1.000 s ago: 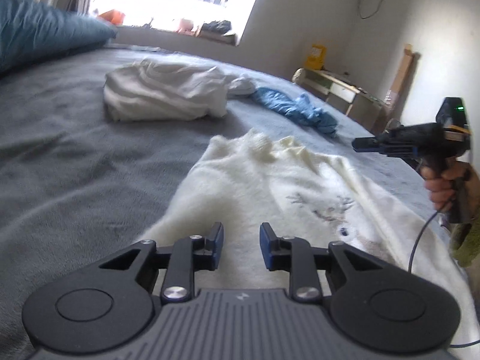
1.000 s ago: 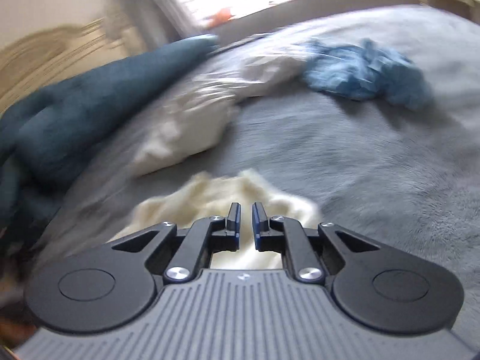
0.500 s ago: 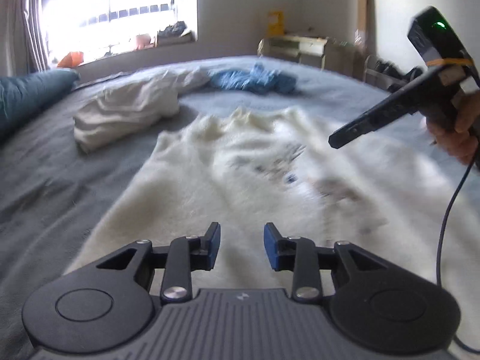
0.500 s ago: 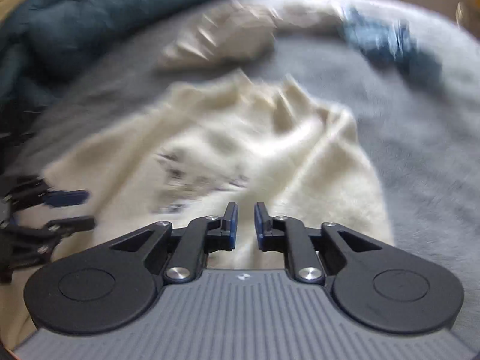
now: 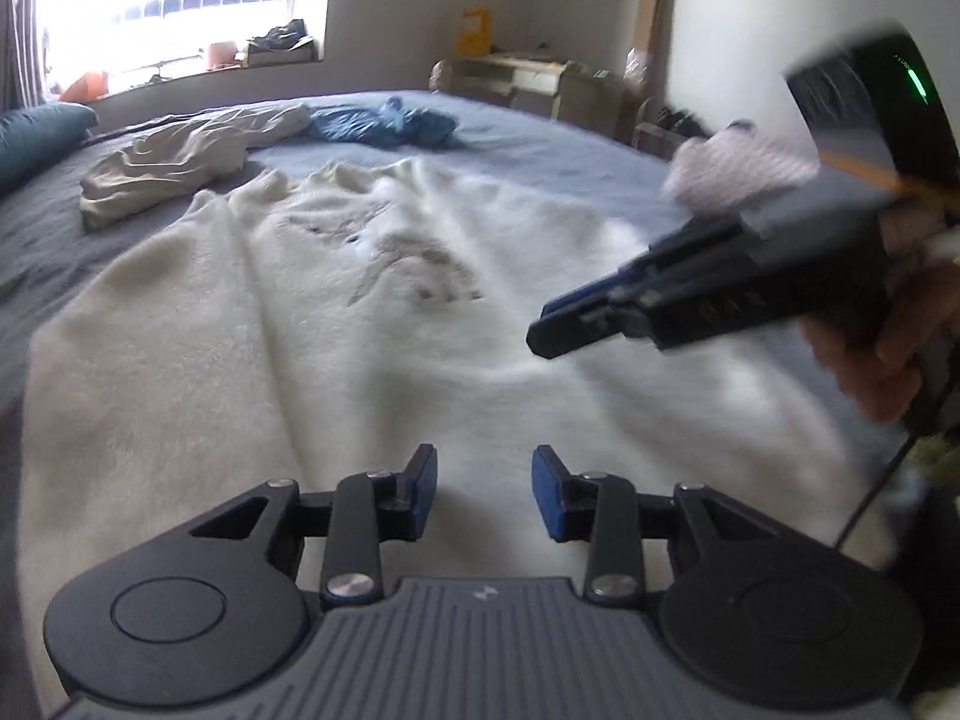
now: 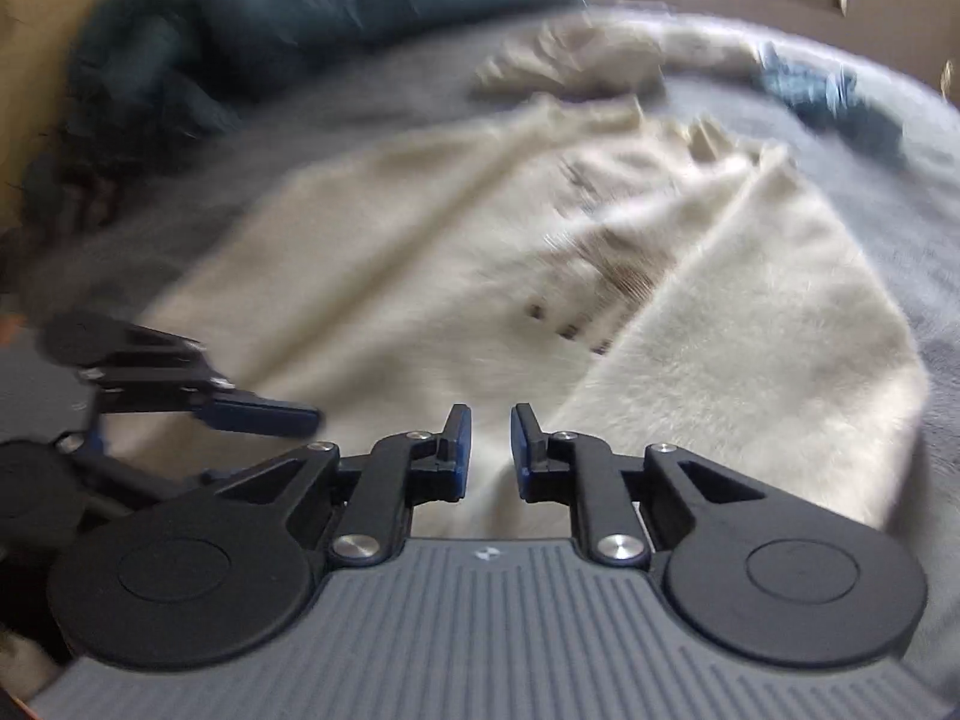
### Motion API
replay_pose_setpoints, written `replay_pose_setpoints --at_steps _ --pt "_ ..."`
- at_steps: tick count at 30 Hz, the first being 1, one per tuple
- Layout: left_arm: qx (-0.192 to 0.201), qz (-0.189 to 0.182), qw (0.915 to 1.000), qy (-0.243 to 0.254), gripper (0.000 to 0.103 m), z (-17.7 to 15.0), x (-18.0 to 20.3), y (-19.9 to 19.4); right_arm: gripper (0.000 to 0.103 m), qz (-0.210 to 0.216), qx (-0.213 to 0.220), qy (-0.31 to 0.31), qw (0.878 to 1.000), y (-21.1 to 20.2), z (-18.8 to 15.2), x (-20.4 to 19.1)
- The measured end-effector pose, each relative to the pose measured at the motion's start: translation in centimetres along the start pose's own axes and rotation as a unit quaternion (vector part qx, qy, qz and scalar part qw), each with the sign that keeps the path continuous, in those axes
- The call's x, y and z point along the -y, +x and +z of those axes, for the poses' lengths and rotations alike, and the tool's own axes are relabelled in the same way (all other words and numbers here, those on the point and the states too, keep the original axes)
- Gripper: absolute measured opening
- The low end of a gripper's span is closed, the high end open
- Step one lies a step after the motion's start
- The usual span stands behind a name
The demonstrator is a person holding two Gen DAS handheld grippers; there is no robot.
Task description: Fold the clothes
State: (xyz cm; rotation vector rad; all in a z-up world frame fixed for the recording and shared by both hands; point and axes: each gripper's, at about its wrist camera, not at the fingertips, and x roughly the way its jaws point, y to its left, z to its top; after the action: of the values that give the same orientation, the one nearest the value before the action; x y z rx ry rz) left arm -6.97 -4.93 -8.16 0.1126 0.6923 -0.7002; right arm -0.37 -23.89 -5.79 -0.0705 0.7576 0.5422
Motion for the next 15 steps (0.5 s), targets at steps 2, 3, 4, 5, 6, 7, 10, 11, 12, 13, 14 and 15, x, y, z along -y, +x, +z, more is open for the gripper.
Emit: replay_pose_setpoints --at_steps 2,3,4,5,6,7,10,11,12,13,14,15 --pt "-0.021 -0.015 0.9997 -0.002 0.041 -1.0 0.6 -0.1 0.016 0.006 -0.009 -0.032 0.999 -0.8 -1.8 -1.6" --pt "-0.029 -0.013 0.9995 0.008 0.041 -1.7 1.0 0.1 0.016 0.009 -0.024 -0.051 0.998 -0.8 -2.9 -2.4" --pt "-0.026 -0.002 0.9994 0.023 0.041 -2.1 1.5 0.0 0.018 0.001 -0.042 -0.078 0.996 -0.2 -4.1 -3.2" --pt "-0.021 0.006 0.9992 0.035 0.041 -2.2 1.8 -0.4 0.018 -0.015 -0.035 -0.107 0.994 -0.4 -4.9 -3.9" --pt "-0.013 0.006 0.9992 0.036 0.04 -1.9 1.9 -1.4 0.018 -0.031 -0.027 -0.136 0.99 -0.7 -5.7 -4.7" --pt "-0.005 0.006 0.9992 0.038 0.04 -1.7 1.9 -2.3 0.018 -0.028 -0.024 -0.125 0.992 -1.6 -5.4 -4.6" --pt "0.034 0.023 0.9978 0.052 0.045 -1.1 1.5 -6.0 0.019 -0.016 -0.001 -0.093 0.996 -5.0 -4.7 -3.9" --pt "0.04 0.034 0.9973 0.052 0.047 -1.1 1.0 -6.9 0.02 -0.021 0.004 -0.097 0.995 -5.9 -4.9 -3.7" --pt "0.036 0.038 0.9977 0.043 0.047 -1.3 0.5 -7.2 0.021 -0.026 0.008 -0.101 0.994 -6.7 -5.1 -3.5" --pt "0.031 0.042 0.9981 0.034 0.047 -1.4 -0.1 -7.4 0.021 -0.023 -0.001 -0.098 0.995 -6.9 -5.7 -3.2" --pt "0.025 0.045 0.9984 0.025 0.047 -1.7 -0.7 -7.6 0.022 -0.02 -0.009 -0.094 0.995 -7.0 -6.4 -2.9" --pt "0.006 0.042 0.999 0.01 0.046 -2.2 -1.2 -7.1 0.023 -0.021 -0.025 -0.089 0.995 -6.7 -7.3 -2.7"
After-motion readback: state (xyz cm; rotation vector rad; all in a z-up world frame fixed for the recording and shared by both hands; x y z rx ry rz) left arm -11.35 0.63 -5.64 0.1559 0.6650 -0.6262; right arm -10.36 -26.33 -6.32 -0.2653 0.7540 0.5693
